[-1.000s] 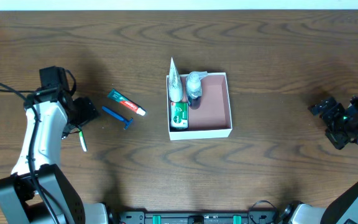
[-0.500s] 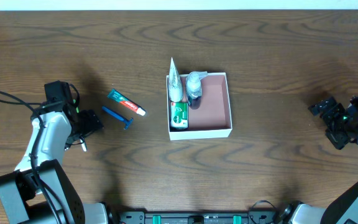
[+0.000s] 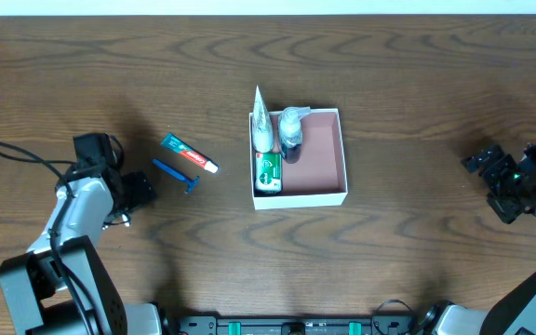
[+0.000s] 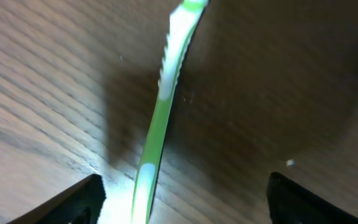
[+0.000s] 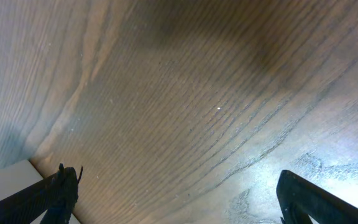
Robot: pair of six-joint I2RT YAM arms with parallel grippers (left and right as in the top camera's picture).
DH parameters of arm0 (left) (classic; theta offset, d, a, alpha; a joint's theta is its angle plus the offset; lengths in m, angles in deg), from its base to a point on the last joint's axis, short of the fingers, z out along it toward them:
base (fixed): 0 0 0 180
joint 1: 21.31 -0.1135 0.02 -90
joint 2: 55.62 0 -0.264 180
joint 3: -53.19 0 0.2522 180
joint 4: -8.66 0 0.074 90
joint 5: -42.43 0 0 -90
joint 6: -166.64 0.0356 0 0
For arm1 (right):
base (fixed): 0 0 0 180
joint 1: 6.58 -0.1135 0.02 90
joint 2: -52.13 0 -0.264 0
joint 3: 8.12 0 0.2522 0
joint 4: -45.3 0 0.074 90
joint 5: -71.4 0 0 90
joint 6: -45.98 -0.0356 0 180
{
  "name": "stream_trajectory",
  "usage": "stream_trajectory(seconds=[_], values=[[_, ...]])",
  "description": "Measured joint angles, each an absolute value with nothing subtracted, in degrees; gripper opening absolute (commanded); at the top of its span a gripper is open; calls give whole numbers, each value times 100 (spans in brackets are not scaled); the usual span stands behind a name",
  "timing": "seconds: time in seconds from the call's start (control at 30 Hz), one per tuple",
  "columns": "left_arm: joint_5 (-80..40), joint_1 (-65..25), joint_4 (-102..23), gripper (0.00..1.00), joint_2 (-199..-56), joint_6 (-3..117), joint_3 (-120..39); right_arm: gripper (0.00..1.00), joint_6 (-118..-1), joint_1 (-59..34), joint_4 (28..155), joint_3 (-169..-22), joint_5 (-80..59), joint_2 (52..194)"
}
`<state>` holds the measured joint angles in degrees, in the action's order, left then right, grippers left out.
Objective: Pack container
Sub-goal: 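Lift the toothbrush with the left gripper and carry it over the box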
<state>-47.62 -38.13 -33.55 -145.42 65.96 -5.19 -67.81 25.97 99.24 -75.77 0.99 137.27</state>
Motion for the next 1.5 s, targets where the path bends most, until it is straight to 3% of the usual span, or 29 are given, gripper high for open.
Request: stream_trajectory(seconds=[0.07, 0.17, 0.23, 0.6, 0.7, 0.93, 1.13, 1.2, 1.27, 1.33, 1.4, 1.5], values=[[-4762, -3815, -3309, 65, -14542, 6594, -427, 99, -6781, 2597, 9924, -7577, 99, 13727], [-4771, -3813, -3283, 25, -14542, 6623, -401, 99, -6781, 2597, 9924, -7577, 99, 13727], [-4779, -3813, -3265, 11, -14542, 6618, -401, 99, -6781, 2597, 9924, -7577, 101, 13727], [-4779, -3813, -3261, 11, -14542, 6618, -399, 99, -6781, 2597, 9924, -7577, 99, 13727], [-4779, -3813, -3239, 17, -14542, 6612, -397, 99, -6781, 2597, 9924, -7577, 101, 13727], [-4777, -3813, -3180, 42, -14542, 6575, -392, 99, -6781, 2597, 9924, -7577, 99, 13727], [-4779, -3813, -2918, 49, -14566, 6494, -359, 99, -6781, 2597, 9924, -7577, 99, 13727], [-4777, -3813, -2789, 44, -14625, 6489, -355, 99, -6781, 2597, 9927, -7577, 99, 13727], [-4775, -3813, -2721, 25, -14697, 6478, -355, 99, -6781, 2597, 9924, -7577, 99, 13727], [-4775, -3813, -2675, 13, -14730, 6452, -357, 99, -6781, 2597, 9924, -7577, 99, 13727], [-4782, -3815, -2658, 6, -14745, 6459, -357, 99, -6781, 2597, 9927, -7577, 99, 13727], [-4784, -3813, -2642, 6, -14752, 6487, -366, 99, -6781, 2597, 9927, -7577, 101, 13727]])
